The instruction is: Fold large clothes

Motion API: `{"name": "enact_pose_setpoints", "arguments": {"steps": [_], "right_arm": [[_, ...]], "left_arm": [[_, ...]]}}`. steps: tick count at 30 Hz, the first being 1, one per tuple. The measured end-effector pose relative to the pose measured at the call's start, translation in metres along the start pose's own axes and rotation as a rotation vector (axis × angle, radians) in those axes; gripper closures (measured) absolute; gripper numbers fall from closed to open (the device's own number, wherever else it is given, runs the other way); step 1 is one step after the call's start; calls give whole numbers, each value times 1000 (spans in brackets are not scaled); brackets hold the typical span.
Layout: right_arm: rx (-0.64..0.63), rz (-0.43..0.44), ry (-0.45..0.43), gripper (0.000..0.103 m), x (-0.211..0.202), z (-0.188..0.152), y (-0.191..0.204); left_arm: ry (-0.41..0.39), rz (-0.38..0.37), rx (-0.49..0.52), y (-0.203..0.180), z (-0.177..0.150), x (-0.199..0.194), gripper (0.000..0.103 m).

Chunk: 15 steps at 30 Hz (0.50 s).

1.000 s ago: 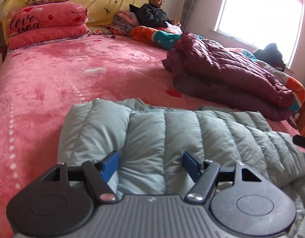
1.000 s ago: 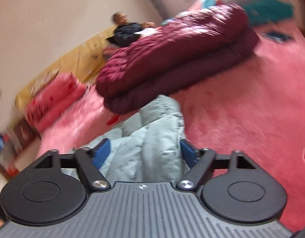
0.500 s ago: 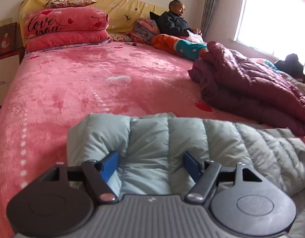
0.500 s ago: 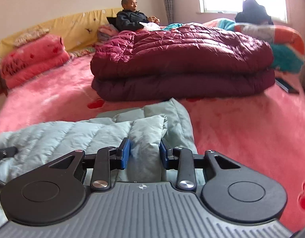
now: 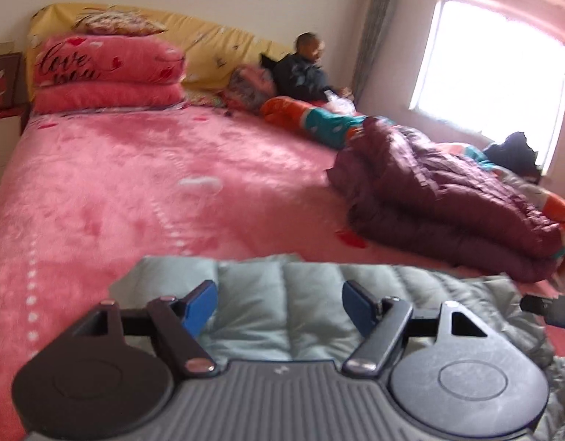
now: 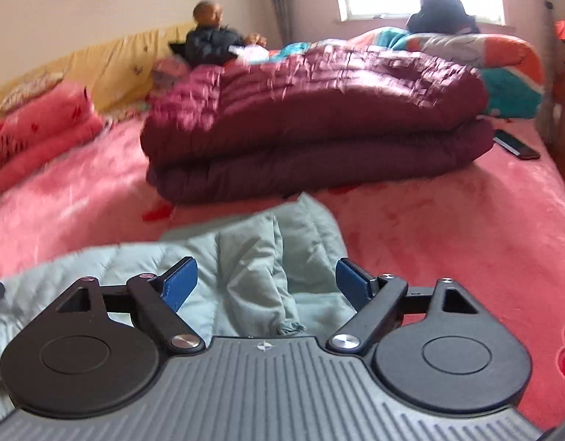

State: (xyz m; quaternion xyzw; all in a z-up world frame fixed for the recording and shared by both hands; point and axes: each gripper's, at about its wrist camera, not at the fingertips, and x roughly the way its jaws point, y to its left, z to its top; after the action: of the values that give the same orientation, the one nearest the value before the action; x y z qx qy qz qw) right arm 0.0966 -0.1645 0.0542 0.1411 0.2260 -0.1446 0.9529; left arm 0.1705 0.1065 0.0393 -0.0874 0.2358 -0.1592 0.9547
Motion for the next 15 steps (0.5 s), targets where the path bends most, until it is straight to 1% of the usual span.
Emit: {"name": "enact_pose_setpoints", "arguments": {"steps": [3, 6, 8, 10, 12, 13, 15], "right_arm": [[-18, 29, -52, 0, -11, 1, 13], [-73, 95, -51, 0, -7, -2, 30], [-130, 89, -27, 0, 7, -6, 43], [-170, 76, 0, 0, 19, -7, 50], [-190, 71, 52, 0, 37, -5, 53], [-192, 64, 92, 0, 47, -5, 53], [-181, 69, 141, 0, 60, -8, 54]], "left_arm": [[-6, -34, 49, -11, -1, 2, 28], [3, -42, 94, -19, -4, 7, 26], [26, -31, 108, -19, -6, 15, 25], [56, -4, 106, -15, -7, 24, 25], [96, 13, 91, -10, -9, 31, 25], [113, 17, 82, -8, -10, 34, 24], [126, 22, 79, -6, -13, 36, 23]]}}
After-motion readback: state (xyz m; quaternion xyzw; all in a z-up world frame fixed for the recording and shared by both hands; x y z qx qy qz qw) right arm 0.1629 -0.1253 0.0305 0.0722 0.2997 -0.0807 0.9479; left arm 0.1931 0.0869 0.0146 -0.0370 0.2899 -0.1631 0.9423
